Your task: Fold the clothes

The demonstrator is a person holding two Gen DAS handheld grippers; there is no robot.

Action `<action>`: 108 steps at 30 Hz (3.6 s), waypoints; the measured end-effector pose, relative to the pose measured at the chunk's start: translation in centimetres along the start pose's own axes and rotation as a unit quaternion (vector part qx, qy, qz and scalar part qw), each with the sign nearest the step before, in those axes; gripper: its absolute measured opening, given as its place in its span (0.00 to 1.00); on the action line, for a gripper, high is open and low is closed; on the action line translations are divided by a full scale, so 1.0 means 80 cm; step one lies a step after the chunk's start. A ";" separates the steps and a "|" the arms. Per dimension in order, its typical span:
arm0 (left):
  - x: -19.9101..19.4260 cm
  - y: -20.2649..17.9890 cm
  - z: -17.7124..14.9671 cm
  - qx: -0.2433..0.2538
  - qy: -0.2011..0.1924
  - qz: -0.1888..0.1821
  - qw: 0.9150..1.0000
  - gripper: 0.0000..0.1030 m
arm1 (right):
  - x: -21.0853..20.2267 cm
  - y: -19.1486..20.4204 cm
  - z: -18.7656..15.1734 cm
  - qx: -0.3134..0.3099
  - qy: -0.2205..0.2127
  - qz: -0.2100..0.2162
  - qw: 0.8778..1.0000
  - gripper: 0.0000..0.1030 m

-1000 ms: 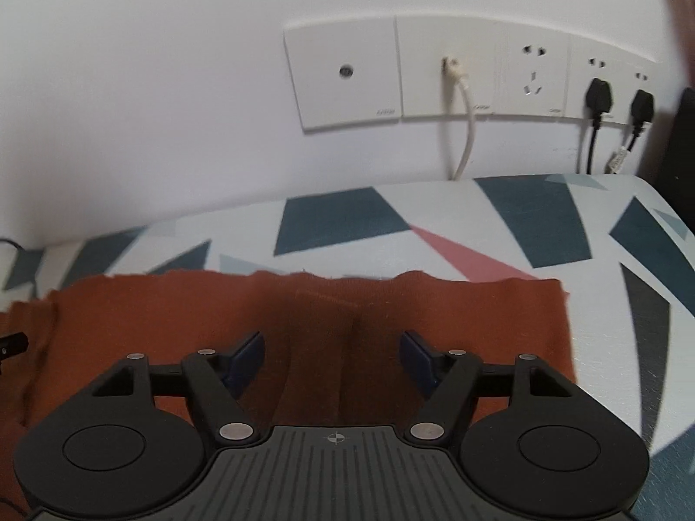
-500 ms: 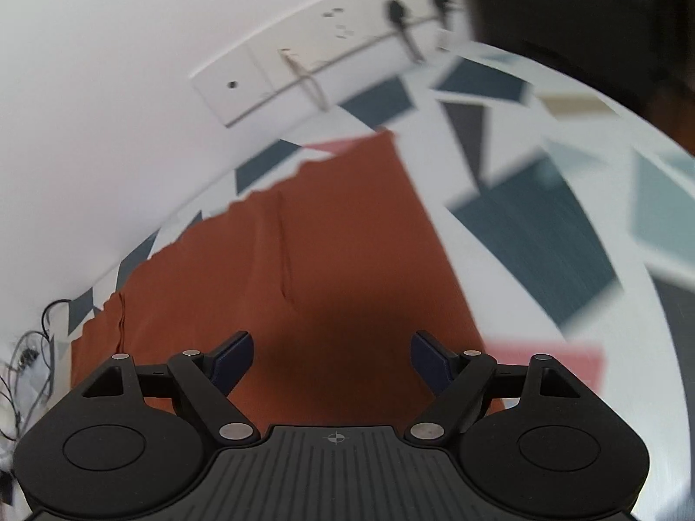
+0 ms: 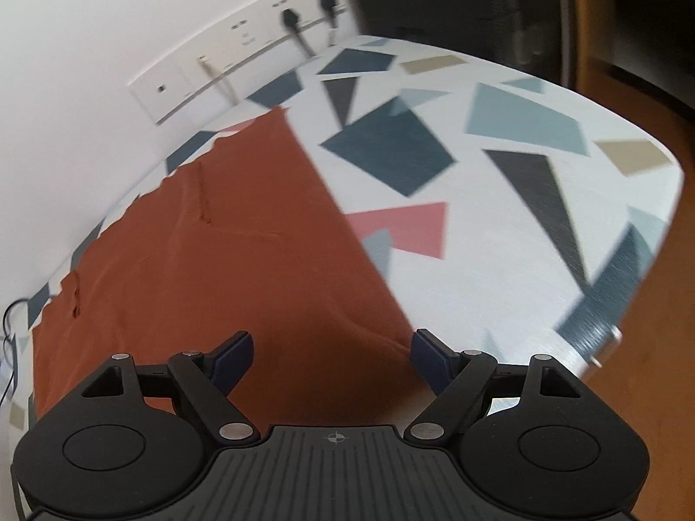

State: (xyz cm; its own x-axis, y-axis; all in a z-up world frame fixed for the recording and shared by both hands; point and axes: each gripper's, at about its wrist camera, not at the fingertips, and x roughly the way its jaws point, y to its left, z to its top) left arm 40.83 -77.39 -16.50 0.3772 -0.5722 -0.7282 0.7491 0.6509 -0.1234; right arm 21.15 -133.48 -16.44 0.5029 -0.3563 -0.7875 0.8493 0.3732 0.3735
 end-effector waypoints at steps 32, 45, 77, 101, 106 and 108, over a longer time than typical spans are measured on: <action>-0.011 0.032 -0.018 0.141 0.063 -0.018 0.988 0.13 | 0.000 -0.034 -0.013 0.108 -0.050 -0.006 0.993 0.09; -0.050 0.088 0.008 -0.120 0.023 -0.002 0.992 0.65 | -0.007 -0.044 -0.021 0.136 -0.041 -0.017 0.990 0.23; -0.003 -0.006 -0.017 -0.421 0.021 0.132 0.897 0.95 | 0.006 -0.076 0.005 0.007 0.041 0.080 0.996 0.47; 0.045 -0.032 0.014 -0.272 0.059 0.235 0.931 0.99 | 0.029 -0.080 0.021 -0.069 0.044 0.106 0.991 0.35; 0.036 -0.023 0.014 -0.298 0.045 0.239 0.923 0.81 | 0.034 -0.086 0.022 -0.054 0.051 0.118 0.990 0.33; 0.038 -0.027 0.010 -0.283 0.039 0.247 0.926 0.84 | 0.033 -0.088 0.018 -0.060 0.045 0.123 0.990 0.34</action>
State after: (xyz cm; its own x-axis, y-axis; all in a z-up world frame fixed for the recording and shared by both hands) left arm 40.77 -80.94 -17.88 0.5408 -0.1120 -0.8337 0.0829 0.9934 -0.0797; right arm 16.76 -138.31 -20.45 0.6708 -0.1665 -0.7227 0.6751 0.5406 0.5020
